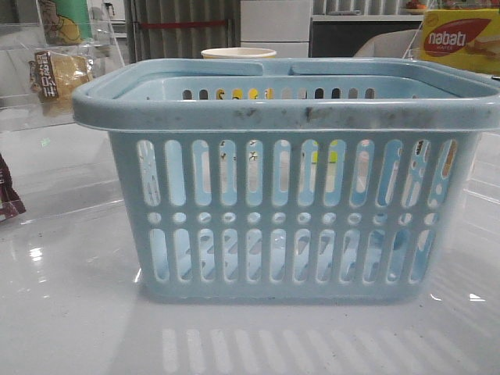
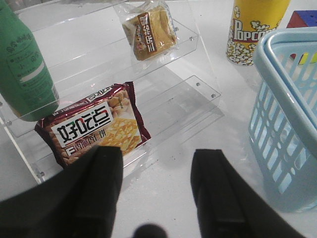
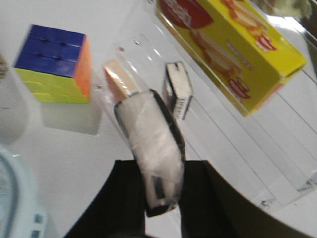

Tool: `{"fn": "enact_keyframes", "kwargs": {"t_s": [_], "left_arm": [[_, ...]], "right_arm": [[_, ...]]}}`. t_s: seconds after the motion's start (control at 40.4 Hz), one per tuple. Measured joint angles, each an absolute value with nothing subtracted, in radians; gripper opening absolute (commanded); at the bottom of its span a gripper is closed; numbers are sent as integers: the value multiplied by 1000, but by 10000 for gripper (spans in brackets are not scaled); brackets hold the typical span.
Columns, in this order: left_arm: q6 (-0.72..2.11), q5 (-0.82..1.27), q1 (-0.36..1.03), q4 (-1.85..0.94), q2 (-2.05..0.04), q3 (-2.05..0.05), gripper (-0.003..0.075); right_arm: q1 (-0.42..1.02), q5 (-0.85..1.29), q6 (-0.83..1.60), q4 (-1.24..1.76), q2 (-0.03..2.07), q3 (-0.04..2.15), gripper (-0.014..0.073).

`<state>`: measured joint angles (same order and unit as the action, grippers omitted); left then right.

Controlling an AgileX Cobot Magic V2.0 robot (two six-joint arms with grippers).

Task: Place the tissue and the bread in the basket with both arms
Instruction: 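Carry the tissue pack over the basket and release it inside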

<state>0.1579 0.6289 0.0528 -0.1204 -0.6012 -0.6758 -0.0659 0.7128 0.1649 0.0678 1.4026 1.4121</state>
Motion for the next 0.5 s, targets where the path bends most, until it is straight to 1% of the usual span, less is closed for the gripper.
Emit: {"fn": "enact_keyframes", "kwargs": {"t_s": [0.223, 0.421, 0.495], "left_arm": [[158, 623, 53, -120, -601, -676, 382], [158, 600, 53, -120, -601, -676, 382], [158, 598, 53, -120, -601, -676, 382]], "right_arm": [[100, 868, 271, 234, 1272, 1414, 141], [209, 913, 298, 360, 1293, 1384, 150], [236, 904, 300, 388, 1325, 1355, 188]]}}
